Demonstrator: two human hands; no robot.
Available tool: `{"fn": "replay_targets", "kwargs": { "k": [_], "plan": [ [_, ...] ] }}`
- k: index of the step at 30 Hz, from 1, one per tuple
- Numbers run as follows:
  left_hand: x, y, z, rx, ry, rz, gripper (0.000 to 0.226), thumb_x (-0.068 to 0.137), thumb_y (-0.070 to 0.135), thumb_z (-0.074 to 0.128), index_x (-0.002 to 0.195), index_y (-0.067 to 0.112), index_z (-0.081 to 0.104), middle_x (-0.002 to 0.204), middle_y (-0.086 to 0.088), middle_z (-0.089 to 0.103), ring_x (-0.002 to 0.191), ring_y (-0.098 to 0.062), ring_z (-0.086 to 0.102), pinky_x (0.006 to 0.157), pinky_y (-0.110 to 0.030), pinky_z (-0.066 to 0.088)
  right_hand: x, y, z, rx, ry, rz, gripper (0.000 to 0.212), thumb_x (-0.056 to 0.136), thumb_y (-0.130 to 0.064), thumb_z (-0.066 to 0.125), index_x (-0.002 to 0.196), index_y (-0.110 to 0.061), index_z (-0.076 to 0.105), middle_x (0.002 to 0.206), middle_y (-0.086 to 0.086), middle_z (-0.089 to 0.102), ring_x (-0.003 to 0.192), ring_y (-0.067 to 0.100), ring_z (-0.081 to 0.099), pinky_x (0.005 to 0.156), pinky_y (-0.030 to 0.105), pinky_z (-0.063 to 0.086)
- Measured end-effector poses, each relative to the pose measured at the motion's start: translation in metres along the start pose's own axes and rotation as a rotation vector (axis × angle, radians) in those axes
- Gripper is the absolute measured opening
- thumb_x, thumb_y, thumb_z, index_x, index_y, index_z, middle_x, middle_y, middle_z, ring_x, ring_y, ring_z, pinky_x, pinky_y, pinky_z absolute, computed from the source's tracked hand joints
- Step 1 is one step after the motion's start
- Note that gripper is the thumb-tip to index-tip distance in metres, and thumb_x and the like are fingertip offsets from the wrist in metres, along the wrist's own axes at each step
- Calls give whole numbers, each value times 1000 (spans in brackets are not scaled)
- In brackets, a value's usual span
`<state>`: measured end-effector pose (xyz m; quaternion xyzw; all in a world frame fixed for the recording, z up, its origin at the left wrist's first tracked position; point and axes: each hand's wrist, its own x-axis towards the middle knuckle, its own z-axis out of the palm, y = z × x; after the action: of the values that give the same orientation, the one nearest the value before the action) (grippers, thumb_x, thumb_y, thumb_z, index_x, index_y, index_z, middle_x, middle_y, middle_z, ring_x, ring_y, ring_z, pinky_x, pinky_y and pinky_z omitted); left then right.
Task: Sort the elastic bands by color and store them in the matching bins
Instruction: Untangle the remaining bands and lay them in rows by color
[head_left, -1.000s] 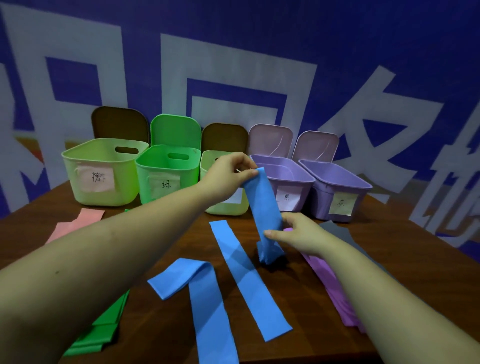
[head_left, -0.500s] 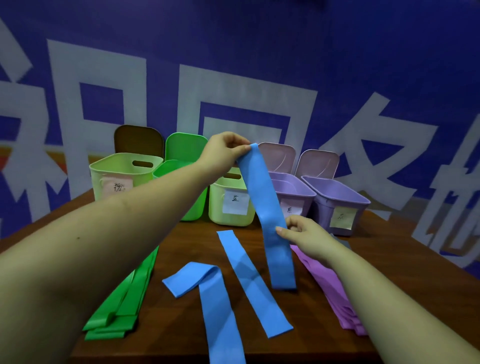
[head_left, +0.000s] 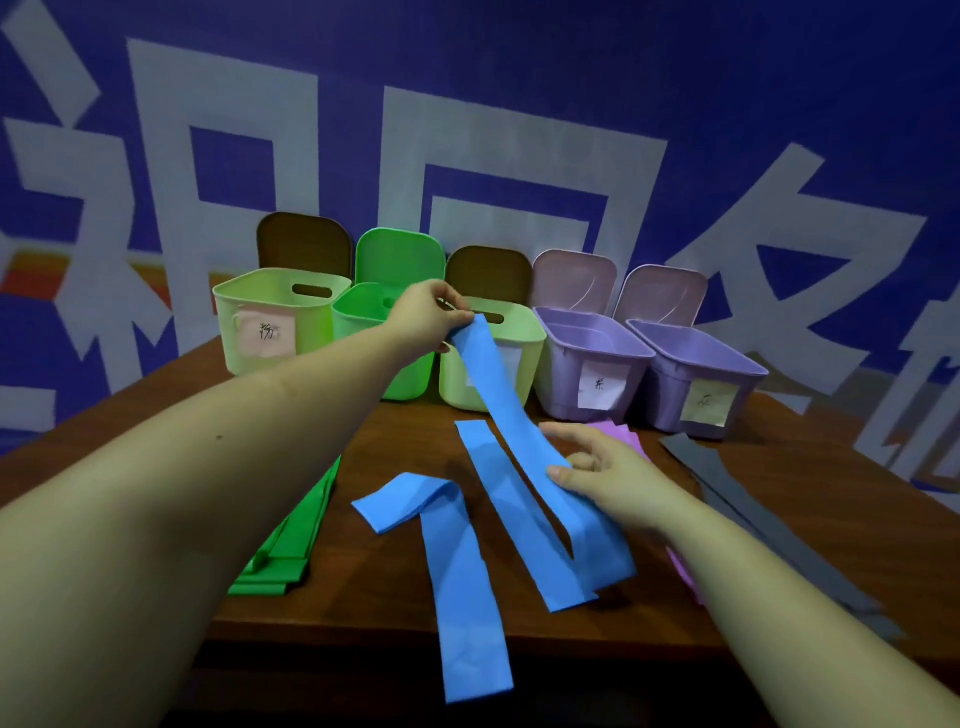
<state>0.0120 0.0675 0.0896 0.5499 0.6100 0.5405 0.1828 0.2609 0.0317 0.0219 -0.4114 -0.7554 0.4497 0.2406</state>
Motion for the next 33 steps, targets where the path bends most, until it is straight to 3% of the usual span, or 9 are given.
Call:
{"fn": "replay_targets", "kwargs": {
  "k": [6, 10, 13, 17, 19, 21, 24, 28, 33],
  "plan": [
    [2, -28, 21, 35, -82, -45, 20, 88, 12, 64, 72, 17, 55, 77, -1, 58, 66, -12, 55, 46, -20, 50, 4, 20, 5, -85, -54, -5, 47, 91, -7, 59, 134, -24, 48, 100, 4, 68, 89, 12, 66, 85, 25, 52],
    [8, -51, 39, 2, -81, -106, 22, 88, 8, 64, 70, 16, 54, 74, -2, 58, 69, -15, 56, 59, -26, 51, 7, 33, 17, -202, -24, -51, 49, 90, -6, 61, 134, -23, 49, 126, -6, 55, 105, 1, 54, 78, 1, 42],
    [12, -67, 48, -6, -65, -141, 22, 88, 7, 64, 70, 15, 55, 72, -2, 57, 66, -13, 55, 58, -24, 49, 11, 47, 23, -419, 50, -111, 49, 89, -14, 63, 134, -28, 50, 123, -5, 55, 102, 8, 54, 88, 13, 43],
    [20, -84, 56, -23, -61, -200, 16, 89, 7, 63, 74, 12, 59, 73, -3, 58, 80, -22, 57, 67, -32, 52, 18, 60, 24, -607, 10, -131, 50, 92, -26, 58, 139, -30, 43, 143, -9, 35, 134, 10, 32, 109, 20, 24],
    [21, -90, 60, -37, -97, -219, 7, 91, 7, 60, 93, 3, 65, 81, -7, 60, 85, -22, 55, 65, -25, 49, 21, 63, 25, -631, -3, -133, 48, 94, -29, 55, 140, -32, 42, 149, -11, 29, 139, 8, 23, 111, 22, 19],
    [21, -98, 64, 4, -145, -225, 24, 93, 8, 56, 115, -1, 63, 94, -13, 61, 85, -20, 54, 65, -23, 46, 24, 63, 27, -626, -13, -136, 46, 95, -31, 53, 140, -33, 42, 151, -12, 28, 140, 7, 20, 114, 25, 17],
    [20, -109, 66, 240, -163, -190, 34, 94, 16, 55, 128, 11, 56, 119, -14, 60, 103, -26, 58, 84, -32, 45, 30, 65, 29, -641, -30, -132, 46, 95, -36, 51, 140, -34, 41, 153, -10, 26, 142, 9, 17, 117, 30, 15],
    [8, -115, 63, 651, -156, 143, 31, 93, 28, 56, 121, 17, 59, 123, -8, 57, 115, -27, 52, 96, -34, 39, 36, 65, 33, -665, -52, -108, 51, 93, -48, 50, 141, -37, 38, 156, -12, 21, 145, 10, 10, 119, 35, 10],
    [-9, -117, 62, 925, -522, 235, 37, 93, 47, 49, 116, 23, 64, 125, -1, 61, 113, -22, 55, 95, -32, 41, 43, 54, 40, -680, -50, -126, 53, 92, -51, 50, 141, -36, 39, 156, -11, 21, 145, 11, 8, 119, 36, 7]
  ]
}}
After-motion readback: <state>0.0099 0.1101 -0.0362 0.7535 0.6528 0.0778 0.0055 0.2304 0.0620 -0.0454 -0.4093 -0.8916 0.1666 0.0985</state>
